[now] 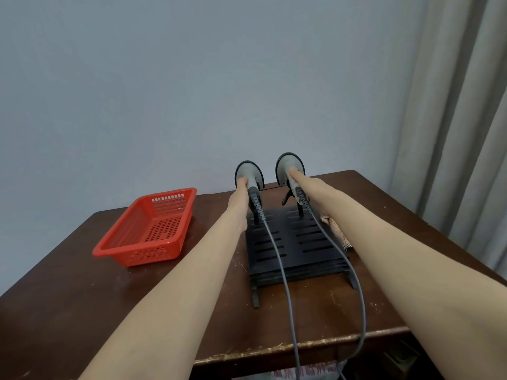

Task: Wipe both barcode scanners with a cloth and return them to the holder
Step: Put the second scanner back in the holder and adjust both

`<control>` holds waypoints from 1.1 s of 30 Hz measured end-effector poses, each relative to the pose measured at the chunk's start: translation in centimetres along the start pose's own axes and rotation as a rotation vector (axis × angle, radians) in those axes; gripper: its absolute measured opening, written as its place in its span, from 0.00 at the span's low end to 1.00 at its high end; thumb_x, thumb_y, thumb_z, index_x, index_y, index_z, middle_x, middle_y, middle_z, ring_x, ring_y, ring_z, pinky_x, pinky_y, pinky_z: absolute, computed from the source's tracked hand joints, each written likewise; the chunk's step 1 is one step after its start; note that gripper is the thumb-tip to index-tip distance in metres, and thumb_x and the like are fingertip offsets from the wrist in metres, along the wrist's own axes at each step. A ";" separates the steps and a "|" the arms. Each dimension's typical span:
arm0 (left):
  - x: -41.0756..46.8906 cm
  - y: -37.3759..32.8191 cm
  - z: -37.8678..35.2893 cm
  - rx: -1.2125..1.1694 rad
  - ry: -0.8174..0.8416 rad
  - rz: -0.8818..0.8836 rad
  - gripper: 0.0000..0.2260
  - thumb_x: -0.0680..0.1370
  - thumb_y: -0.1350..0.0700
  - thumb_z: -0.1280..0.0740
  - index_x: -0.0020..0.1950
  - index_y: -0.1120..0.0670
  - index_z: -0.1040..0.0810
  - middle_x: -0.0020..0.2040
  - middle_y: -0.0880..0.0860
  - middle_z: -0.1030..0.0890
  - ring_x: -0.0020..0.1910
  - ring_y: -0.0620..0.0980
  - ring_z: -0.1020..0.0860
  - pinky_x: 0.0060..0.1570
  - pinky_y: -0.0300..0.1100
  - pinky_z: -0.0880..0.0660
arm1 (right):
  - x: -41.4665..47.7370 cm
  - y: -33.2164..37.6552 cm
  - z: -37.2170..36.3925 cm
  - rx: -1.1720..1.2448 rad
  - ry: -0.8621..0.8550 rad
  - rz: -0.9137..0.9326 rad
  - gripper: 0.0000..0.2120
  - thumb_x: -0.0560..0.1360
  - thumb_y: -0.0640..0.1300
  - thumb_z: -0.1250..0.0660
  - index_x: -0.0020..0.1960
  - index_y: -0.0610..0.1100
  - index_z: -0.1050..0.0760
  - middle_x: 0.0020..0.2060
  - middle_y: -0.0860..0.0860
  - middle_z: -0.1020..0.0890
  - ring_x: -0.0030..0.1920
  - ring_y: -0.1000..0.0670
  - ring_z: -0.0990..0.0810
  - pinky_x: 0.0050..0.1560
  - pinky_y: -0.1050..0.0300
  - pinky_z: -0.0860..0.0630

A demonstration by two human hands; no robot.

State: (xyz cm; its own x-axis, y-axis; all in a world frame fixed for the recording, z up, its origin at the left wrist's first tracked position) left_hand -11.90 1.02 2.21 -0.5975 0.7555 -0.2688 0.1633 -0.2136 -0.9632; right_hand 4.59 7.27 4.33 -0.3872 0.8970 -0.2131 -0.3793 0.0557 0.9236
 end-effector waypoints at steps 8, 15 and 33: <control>0.2 1.0 0.1 -0.062 0.012 0.021 0.38 0.72 0.31 0.42 0.72 0.57 0.33 0.68 0.57 0.28 0.64 0.56 0.28 0.65 0.53 0.33 | 0.0 -0.4 0.1 0.059 0.066 -0.014 0.42 0.74 0.70 0.46 0.78 0.45 0.48 0.77 0.41 0.44 0.76 0.40 0.45 0.72 0.40 0.47; 1.1 1.1 -0.3 -0.110 0.016 0.008 0.40 0.67 0.30 0.40 0.70 0.56 0.30 0.66 0.57 0.24 0.63 0.58 0.26 0.64 0.55 0.30 | 1.7 -0.6 -0.4 0.077 0.042 -0.012 0.42 0.74 0.70 0.44 0.77 0.43 0.43 0.75 0.42 0.39 0.74 0.40 0.40 0.71 0.42 0.43; 2.1 0.4 -0.8 -0.149 -0.013 0.002 0.37 0.67 0.33 0.37 0.67 0.57 0.28 0.62 0.57 0.22 0.60 0.57 0.24 0.61 0.53 0.27 | 2.6 -0.4 -0.1 0.090 0.050 0.002 0.38 0.60 0.68 0.29 0.59 0.43 0.30 0.46 0.47 0.25 0.47 0.45 0.25 0.52 0.47 0.26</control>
State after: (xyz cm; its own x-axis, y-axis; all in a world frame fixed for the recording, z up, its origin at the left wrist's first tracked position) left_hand -12.44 3.05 1.25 -0.6069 0.7471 -0.2712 0.2784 -0.1198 -0.9530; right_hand 3.64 9.56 3.32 -0.4302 0.8744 -0.2243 -0.3018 0.0949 0.9486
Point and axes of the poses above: each hand's wrist, its own x-axis towards the middle knuckle, its own z-axis out of the back of the hand, y = z × x, the point moved 5 cm from there along x, towards the middle knuckle
